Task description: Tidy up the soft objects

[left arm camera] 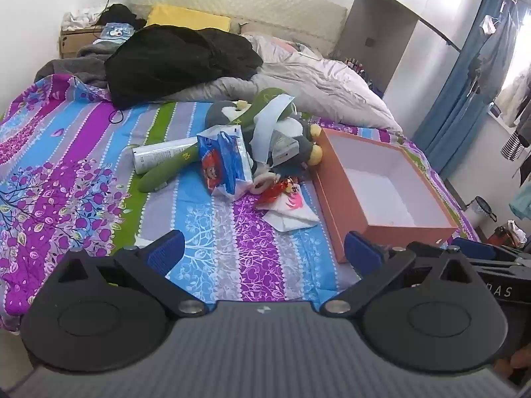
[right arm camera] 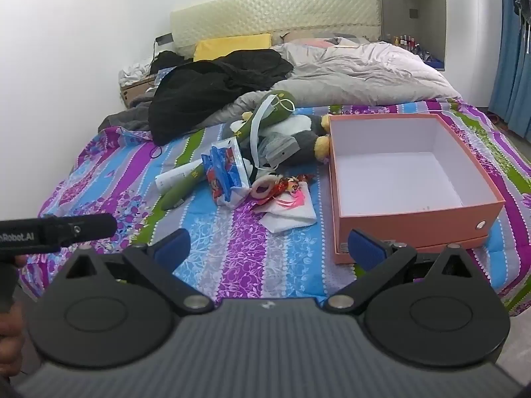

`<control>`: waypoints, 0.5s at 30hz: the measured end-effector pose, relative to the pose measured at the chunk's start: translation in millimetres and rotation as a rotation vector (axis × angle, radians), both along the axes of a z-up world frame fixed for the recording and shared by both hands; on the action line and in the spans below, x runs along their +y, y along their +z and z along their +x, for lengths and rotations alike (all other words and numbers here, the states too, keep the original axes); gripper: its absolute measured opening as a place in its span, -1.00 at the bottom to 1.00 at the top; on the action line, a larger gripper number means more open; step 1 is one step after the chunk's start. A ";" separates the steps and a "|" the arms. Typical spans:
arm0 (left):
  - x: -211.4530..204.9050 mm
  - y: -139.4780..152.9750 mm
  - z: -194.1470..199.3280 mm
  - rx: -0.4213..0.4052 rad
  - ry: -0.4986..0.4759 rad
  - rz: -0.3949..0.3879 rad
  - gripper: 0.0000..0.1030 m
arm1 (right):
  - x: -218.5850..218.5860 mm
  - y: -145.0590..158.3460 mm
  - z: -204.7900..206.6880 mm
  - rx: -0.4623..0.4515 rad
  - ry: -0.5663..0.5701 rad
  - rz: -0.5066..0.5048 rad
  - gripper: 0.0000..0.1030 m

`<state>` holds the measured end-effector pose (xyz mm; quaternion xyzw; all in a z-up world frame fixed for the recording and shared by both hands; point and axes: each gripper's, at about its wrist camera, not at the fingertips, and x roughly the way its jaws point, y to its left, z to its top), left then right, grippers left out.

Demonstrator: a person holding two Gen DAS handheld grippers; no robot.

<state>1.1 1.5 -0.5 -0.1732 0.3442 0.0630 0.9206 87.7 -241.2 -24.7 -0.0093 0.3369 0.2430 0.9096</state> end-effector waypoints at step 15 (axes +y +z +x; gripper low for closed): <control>-7.7 9.3 -8.0 -0.033 0.005 0.039 1.00 | -7.5 3.4 -6.3 0.004 -0.012 0.008 1.00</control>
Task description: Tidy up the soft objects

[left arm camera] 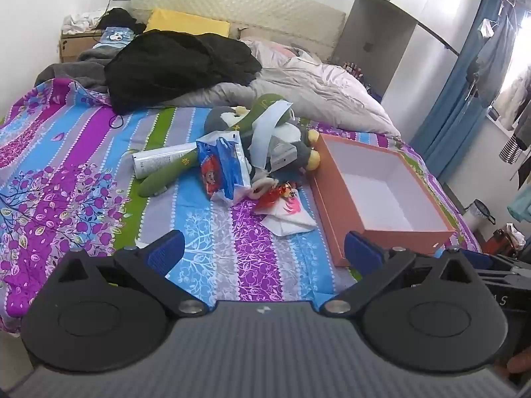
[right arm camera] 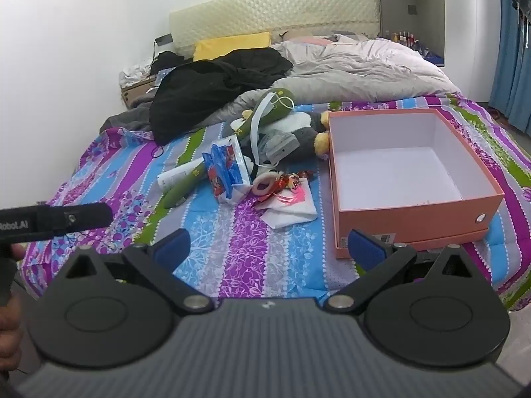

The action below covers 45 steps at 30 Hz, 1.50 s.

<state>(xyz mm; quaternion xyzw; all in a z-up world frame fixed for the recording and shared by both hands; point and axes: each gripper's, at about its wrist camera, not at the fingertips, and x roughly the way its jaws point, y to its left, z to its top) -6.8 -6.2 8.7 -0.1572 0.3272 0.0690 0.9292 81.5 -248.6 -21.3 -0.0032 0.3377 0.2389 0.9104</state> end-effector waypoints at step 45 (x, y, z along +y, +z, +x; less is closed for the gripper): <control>-8.5 -25.2 10.0 0.039 -0.035 0.009 1.00 | -1.1 -10.9 4.0 0.014 -0.010 -0.036 1.00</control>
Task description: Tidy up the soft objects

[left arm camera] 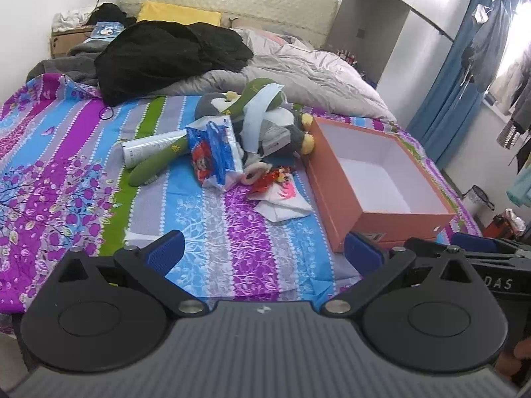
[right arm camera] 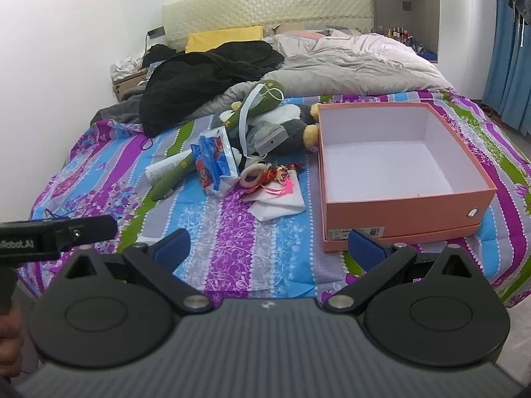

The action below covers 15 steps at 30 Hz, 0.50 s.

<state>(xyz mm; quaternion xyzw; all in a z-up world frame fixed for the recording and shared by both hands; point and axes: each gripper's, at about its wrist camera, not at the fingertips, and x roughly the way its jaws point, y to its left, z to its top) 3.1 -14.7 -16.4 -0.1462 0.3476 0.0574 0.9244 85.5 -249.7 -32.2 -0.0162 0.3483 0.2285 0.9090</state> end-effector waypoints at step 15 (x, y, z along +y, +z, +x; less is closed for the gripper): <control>8.3 -1.1 -4.1 -0.003 0.016 -0.015 1.00 | 8.0 3.4 -3.0 0.000 0.034 -0.008 1.00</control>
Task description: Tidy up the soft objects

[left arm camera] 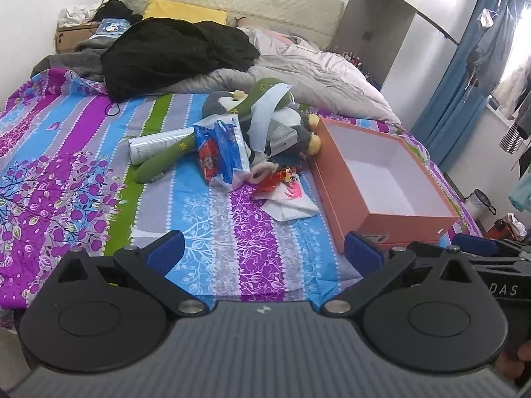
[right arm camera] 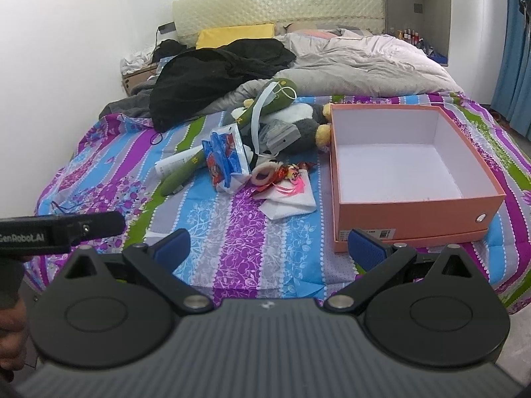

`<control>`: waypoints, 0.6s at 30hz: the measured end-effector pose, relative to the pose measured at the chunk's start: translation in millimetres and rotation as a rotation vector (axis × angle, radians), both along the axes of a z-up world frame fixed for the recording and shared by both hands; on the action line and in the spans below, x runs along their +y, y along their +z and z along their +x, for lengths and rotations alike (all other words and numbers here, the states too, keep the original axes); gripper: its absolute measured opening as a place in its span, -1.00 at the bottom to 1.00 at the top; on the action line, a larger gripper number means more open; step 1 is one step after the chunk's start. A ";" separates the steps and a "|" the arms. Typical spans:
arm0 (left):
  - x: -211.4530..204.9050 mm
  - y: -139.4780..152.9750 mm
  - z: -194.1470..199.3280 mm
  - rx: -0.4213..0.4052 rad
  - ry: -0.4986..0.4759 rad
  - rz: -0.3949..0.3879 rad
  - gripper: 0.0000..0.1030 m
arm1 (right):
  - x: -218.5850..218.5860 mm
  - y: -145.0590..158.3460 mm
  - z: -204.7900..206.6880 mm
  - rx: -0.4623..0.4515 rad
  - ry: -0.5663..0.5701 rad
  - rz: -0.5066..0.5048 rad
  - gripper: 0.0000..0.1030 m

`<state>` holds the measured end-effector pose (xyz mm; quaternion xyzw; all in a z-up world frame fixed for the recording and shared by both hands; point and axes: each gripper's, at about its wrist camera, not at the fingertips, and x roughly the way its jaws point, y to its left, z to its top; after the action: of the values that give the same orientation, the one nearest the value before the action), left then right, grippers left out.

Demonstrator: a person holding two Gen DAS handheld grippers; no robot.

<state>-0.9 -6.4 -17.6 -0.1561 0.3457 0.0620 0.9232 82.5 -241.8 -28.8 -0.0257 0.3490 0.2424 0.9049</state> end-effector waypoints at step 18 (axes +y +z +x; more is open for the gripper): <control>0.3 -0.9 1.3 0.030 0.008 0.023 1.00 | 2.0 -6.5 1.5 -0.004 -0.031 -0.009 1.00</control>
<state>0.4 -6.1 -18.5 -0.1457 0.3580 0.0718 0.9195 84.0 -239.7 -35.3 -0.0248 0.3485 0.2265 0.9092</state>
